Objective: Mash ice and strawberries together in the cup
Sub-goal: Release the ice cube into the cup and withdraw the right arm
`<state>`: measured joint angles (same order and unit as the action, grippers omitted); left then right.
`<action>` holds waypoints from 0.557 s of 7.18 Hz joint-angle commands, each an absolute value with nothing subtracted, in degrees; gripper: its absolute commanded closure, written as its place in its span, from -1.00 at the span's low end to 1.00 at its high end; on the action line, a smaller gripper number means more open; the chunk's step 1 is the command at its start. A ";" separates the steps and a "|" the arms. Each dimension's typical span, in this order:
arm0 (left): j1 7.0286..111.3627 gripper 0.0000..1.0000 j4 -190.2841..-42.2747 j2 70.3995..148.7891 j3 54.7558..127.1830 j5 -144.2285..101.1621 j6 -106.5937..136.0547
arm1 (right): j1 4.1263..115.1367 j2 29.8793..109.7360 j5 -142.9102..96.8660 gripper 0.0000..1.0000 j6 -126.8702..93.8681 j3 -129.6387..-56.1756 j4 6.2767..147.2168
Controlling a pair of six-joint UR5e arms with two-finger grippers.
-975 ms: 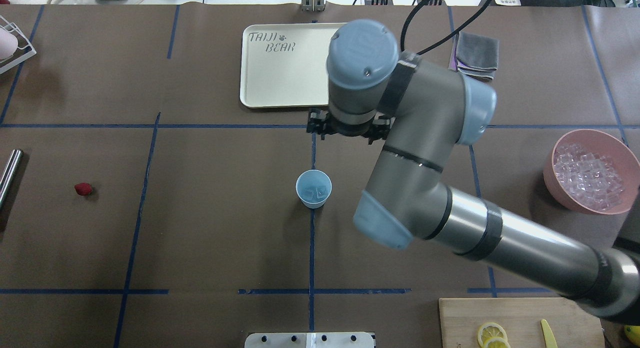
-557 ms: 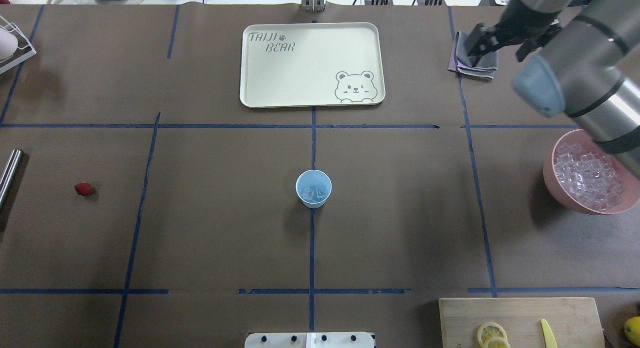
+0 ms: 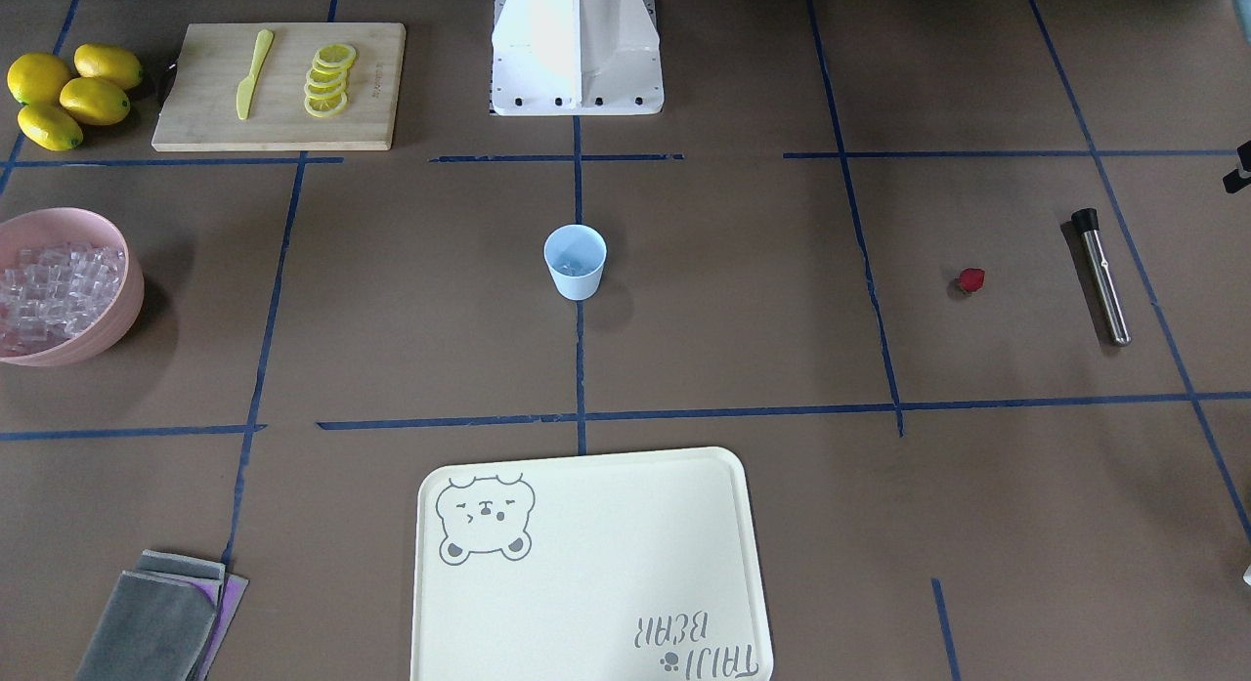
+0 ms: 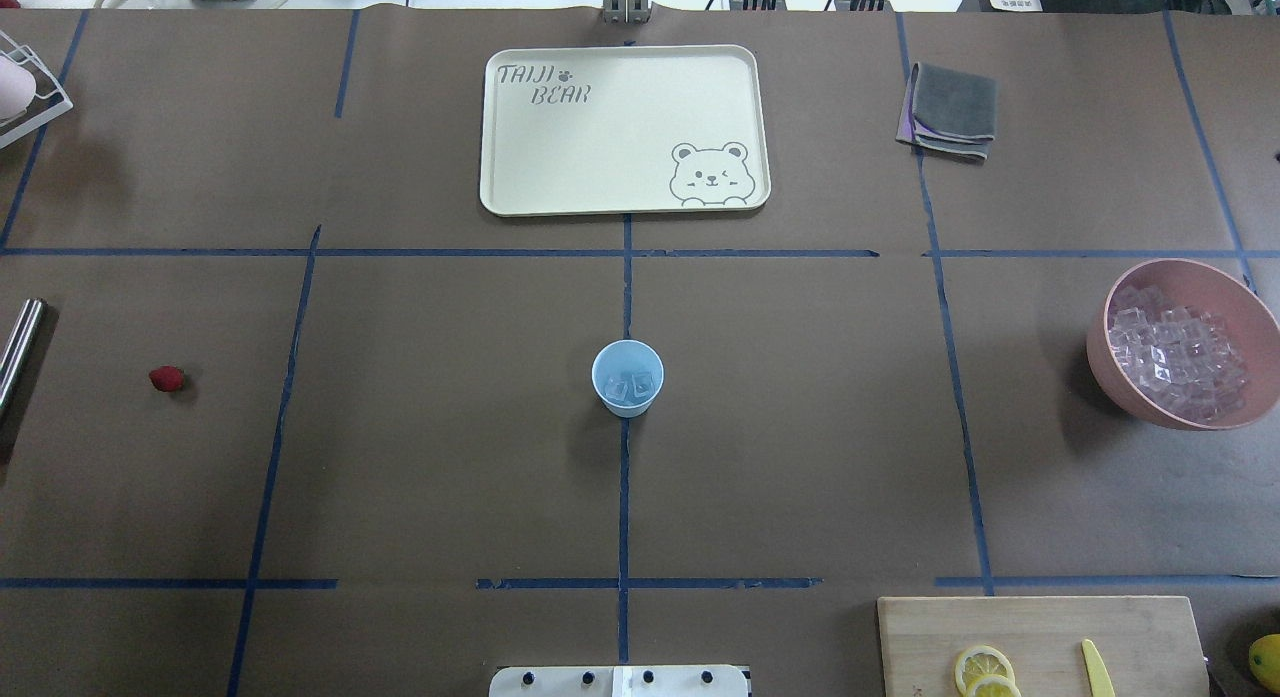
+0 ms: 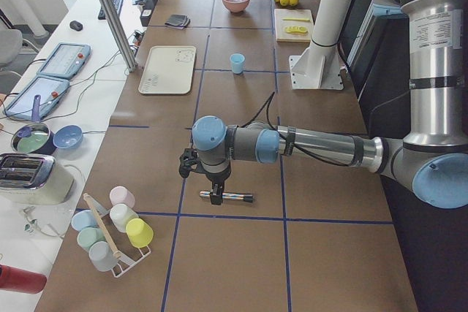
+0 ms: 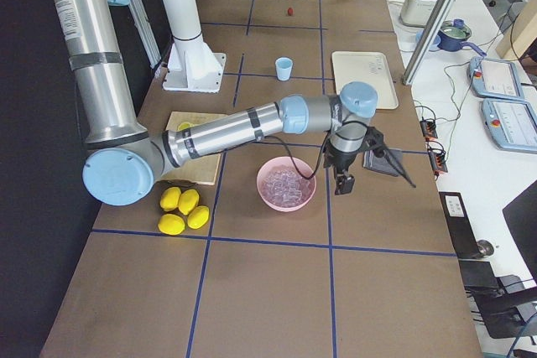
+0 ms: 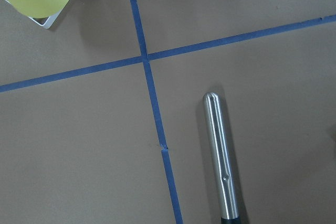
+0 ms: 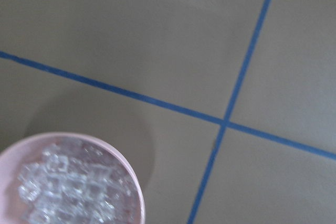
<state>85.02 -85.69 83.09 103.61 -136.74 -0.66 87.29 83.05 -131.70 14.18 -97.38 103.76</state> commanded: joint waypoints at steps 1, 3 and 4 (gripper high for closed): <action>85.08 -1.00 -85.78 84.02 103.62 -136.24 -0.62 | 95.68 93.30 -132.89 -0.98 21.09 -97.38 103.71; 85.17 -1.00 -86.66 85.07 103.71 -135.88 -0.97 | 97.20 98.42 -132.98 -0.99 20.57 -97.73 101.19; 85.08 -1.00 -88.05 88.12 103.28 -135.79 -0.53 | 97.21 98.61 -132.98 -0.99 19.17 -97.82 100.29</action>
